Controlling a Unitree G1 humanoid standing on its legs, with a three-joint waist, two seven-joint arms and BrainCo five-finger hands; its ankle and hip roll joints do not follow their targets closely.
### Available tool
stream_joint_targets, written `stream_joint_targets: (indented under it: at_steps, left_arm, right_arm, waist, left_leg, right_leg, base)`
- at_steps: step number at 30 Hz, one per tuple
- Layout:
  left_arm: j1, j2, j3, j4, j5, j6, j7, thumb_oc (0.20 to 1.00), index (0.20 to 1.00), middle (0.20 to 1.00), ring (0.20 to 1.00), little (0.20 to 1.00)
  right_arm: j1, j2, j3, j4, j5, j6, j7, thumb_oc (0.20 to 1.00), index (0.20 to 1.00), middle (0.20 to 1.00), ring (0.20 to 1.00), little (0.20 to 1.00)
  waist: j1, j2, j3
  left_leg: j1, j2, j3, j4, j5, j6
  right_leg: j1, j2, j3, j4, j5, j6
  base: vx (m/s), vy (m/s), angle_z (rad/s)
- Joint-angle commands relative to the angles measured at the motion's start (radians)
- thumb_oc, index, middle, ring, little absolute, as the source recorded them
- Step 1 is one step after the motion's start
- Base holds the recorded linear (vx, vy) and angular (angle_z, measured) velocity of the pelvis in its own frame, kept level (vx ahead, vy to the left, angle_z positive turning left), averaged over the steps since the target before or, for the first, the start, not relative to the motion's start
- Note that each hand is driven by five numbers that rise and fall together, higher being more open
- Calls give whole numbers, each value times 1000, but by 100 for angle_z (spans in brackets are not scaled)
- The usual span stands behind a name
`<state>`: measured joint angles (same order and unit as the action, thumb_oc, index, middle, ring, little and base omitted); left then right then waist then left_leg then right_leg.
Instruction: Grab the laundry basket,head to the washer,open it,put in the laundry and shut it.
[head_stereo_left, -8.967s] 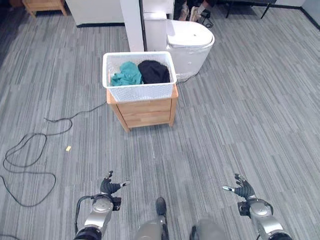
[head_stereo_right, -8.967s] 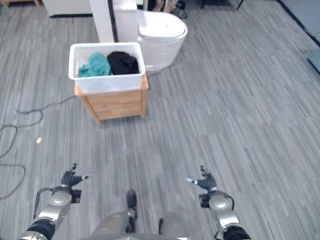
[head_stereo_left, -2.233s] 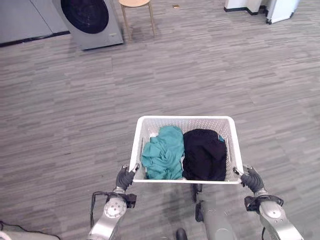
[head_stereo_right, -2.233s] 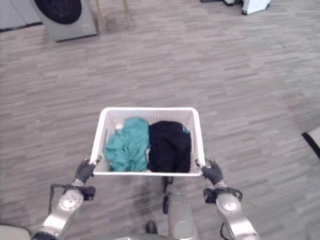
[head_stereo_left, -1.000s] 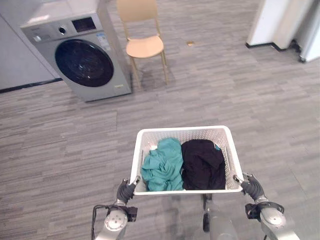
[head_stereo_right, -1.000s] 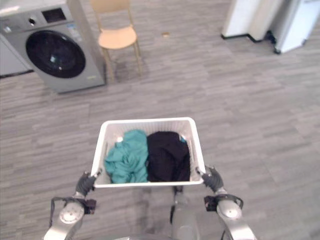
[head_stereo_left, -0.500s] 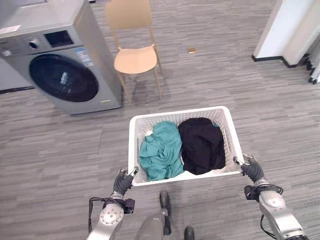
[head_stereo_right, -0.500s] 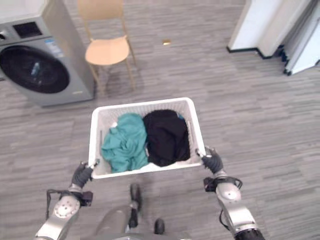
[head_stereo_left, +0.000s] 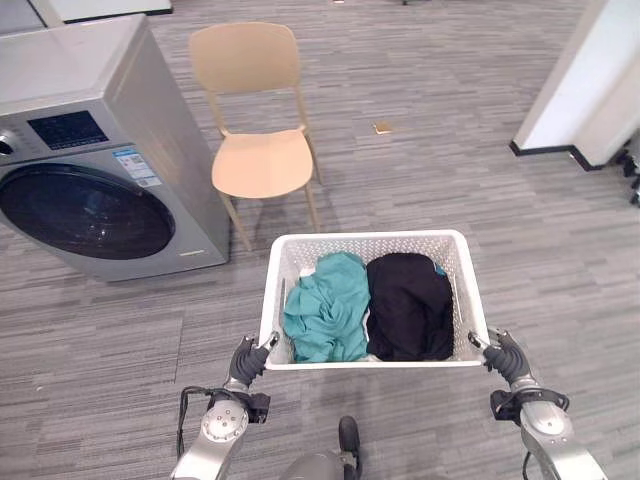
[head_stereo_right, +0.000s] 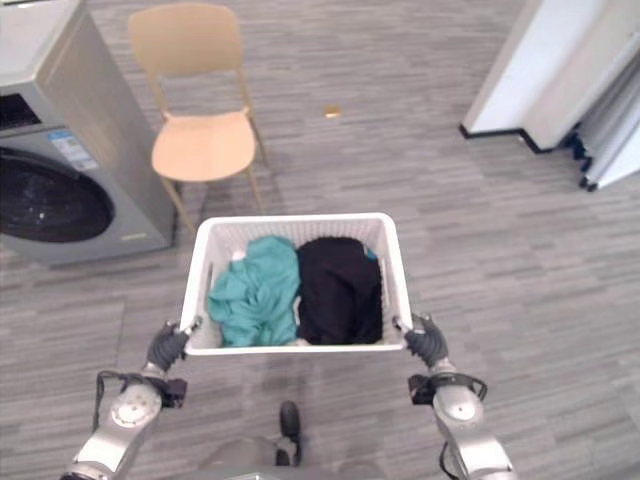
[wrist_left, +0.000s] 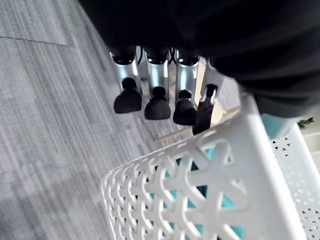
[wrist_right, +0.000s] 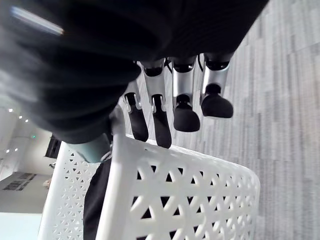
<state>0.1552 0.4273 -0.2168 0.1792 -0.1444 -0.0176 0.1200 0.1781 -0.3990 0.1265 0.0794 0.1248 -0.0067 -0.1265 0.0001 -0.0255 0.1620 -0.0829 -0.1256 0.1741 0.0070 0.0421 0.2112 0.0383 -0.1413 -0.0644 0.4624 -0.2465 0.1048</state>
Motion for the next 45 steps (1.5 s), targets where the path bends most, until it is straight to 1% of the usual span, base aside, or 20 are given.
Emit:
stream_joint_targets:
  at_steps: [1, 4, 7, 10, 12, 14, 16, 17, 20, 22, 23, 24, 25, 29, 33, 37, 40, 43, 44, 45]
  left_arm:
    - [25, 16, 31, -105, -34, -110, -16, 200, 200, 200, 200, 200]
    - [23, 13, 31, -103, -35, -108, -16, 200, 200, 200, 200, 200]
    - [16, 1, 32, -82, -24, -109, -18, 200, 200, 200, 200, 200]
    - [16, -2, 34, -81, -21, -114, -21, 200, 200, 200, 200, 200]
    - [25, -11, 23, -81, -12, -119, -39, 200, 200, 200, 200, 200]
    - [21, -17, 21, -83, -20, -115, -37, 200, 200, 200, 200, 200]
    - [19, -20, 16, -82, -26, -110, -42, 200, 200, 200, 200, 200]
    - [15, -25, 17, -78, -31, -109, -41, 200, 200, 200, 200, 200]
    - [10, -30, 11, -79, -35, -106, -48, 200, 200, 200, 200, 200]
    - [10, -30, 9, -78, -32, -103, -50, 200, 200, 200, 200, 200]
    - [7, -30, 8, -77, -27, -101, -49, 200, 200, 200, 200, 200]
    - [7, -30, 8, -78, -22, -96, -44, 200, 200, 200, 200, 200]
    - [13, -30, 11, -82, -22, -94, -43, 200, 200, 200, 200, 200]
    - [32, -39, 25, -86, -21, -93, -36, 200, 200, 200, 200, 200]
    - [37, -40, 30, -89, -28, -95, -33, 200, 200, 200, 200, 200]
    - [36, -25, 24, -82, -24, -91, -34, 200, 200, 200, 200, 200]
    - [30, 8, 34, -85, -22, -90, -34, 200, 200, 200, 200, 200]
    - [26, 17, 40, -85, -22, -91, -28, 200, 200, 200, 200, 200]
    - [23, 18, 47, -81, -25, -93, -24, 200, 200, 200, 200, 200]
    - [24, 16, 51, -80, -27, -93, -25, 200, 200, 200, 200, 200]
  right_arm:
    - [-63, 21, -5, -72, 36, -119, 66, 200, 200, 200, 200, 200]
    - [-66, 18, -2, -72, 38, -119, 66, 200, 200, 200, 200, 200]
    - [-54, 12, -11, -65, 47, -120, 61, 200, 200, 200, 200, 200]
    - [-45, 9, -14, -61, 42, -119, 62, 200, 200, 200, 200, 200]
    - [-10, 5, -32, -65, 42, -125, 68, 200, 200, 200, 200, 200]
    - [-9, -5, -41, -57, 42, -127, 61, 200, 200, 200, 200, 200]
    - [-8, -13, -46, -58, 43, -123, 59, 200, 200, 200, 200, 200]
    - [-8, -22, -51, -56, 45, -117, 52, 200, 200, 200, 200, 200]
    - [-7, -31, -51, -52, 41, -113, 49, 200, 200, 200, 200, 200]
    - [-5, -34, -55, -53, 41, -111, 48, 200, 200, 200, 200, 200]
    - [-5, -38, -55, -53, 40, -109, 45, 200, 200, 200, 200, 200]
    - [-7, -39, -53, -52, 38, -107, 41, 200, 200, 200, 200, 200]
    - [-7, -39, -54, -52, 37, -107, 38, 200, 200, 200, 200, 200]
    - [-10, -36, -53, -51, 28, -107, 27, 200, 200, 200, 200, 200]
    - [-20, -29, -50, -53, 16, -104, 29, 200, 200, 200, 200, 200]
    - [-23, -16, -40, -49, -5, -98, 39, 200, 200, 200, 200, 200]
    - [-40, -3, -19, -49, -13, -99, 53, 200, 200, 200, 200, 200]
    - [-56, 10, -4, -49, -17, -100, 58, 200, 200, 200, 200, 200]
    - [-68, 11, 7, -41, -20, -96, 64, 200, 200, 200, 200, 200]
    - [-67, 9, 8, -38, -20, -95, 64, 200, 200, 200, 200, 200]
  waist:
    - [4, 14, -28]
    - [-14, 20, -10]
    - [-50, 14, 29]
    - [-59, 12, 35]
    - [-62, 2, 12]
    - [-60, 4, 4]
    - [-62, 2, 5]
    - [-60, -2, 4]
    - [-54, -12, 2]
    - [-51, -14, 1]
    - [-43, -13, 3]
    - [-32, -4, 10]
    - [-26, 0, 13]
    - [-8, 2, 22]
    - [11, 8, 4]
    - [14, 1, -23]
    - [15, -17, -16]
    - [15, -9, -7]
    - [7, -4, 3]
    - [3, -2, 8]
  left_leg:
    - [22, 127, 12, 3, -70, -193]
    - [57, 123, -7, -10, -80, -193]
    - [134, 95, -61, 0, -125, -199]
    - [159, 88, -84, 17, -147, -204]
    - [185, 86, -105, 63, -198, -222]
    - [166, 102, -96, 156, -176, -258]
    - [138, 113, -92, 227, -173, -266]
    - [105, 142, -58, 285, -159, -273]
    - [60, 177, 2, 237, -166, -256]
    - [47, 178, 12, 194, -152, -255]
    - [16, 184, 16, 163, -121, -258]
    - [-36, 198, 12, 91, -38, -275]
    - [-49, 203, 5, 50, -5, -282]
    - [-100, 235, 6, -39, 48, -298]
    - [-110, 251, -24, -39, 76, -305]
    - [-97, 221, -38, 26, 46, -278]
    - [-77, 184, -23, 73, -19, -238]
    - [-58, 182, -10, 81, -46, -218]
    - [-8, 171, -2, 60, -72, -208]
    - [4, 166, 3, 59, -80, -207]
  right_leg:
    - [-97, 94, 3, -194, 155, 30]
    - [-147, 117, -7, -200, 143, 22]
    - [-215, 150, -21, -342, 185, 20]
    - [-235, 140, -36, -361, 207, 28]
    - [-178, 132, -20, -378, 212, 2]
    - [-144, 125, -39, -388, 212, -13]
    - [-128, 120, -49, -396, 210, -20]
    - [-84, 116, -63, -422, 192, -33]
    - [-41, 101, -91, -448, 171, -34]
    - [-28, 97, -101, -456, 165, -31]
    - [-15, 102, -104, -459, 156, -29]
    - [13, 114, -107, -461, 131, -33]
    - [27, 118, -104, -458, 116, -37]
    - [79, 115, -93, -437, 73, -37]
    - [133, 103, -53, -418, 43, -23]
    - [144, 53, -20, -349, 39, 7]
    - [62, 17, 7, -173, 95, 34]
    - [-28, 23, 1, -103, 139, 37]
    - [-117, 61, -18, -103, 125, 24]
    - [-130, 68, -36, -121, 119, 24]
  base:
    - [260, 129, 15]
    - [222, 48, 42]
    - [309, -23, 47]
    - [272, -73, 54]
    - [353, -155, 93]
    - [252, -130, 100]
    - [153, -82, 63]
    - [186, -61, 59]
    - [196, -23, 28]
    - [133, 13, 26]
    - [216, 34, 27]
    - [287, 51, 18]
    - [310, 68, 16]
    - [245, 92, 5]
    - [303, 173, -24]
    - [401, 300, -39]
    - [214, 249, -17]
    - [120, 141, -21]
    - [226, 187, -58]
    - [238, 155, -54]
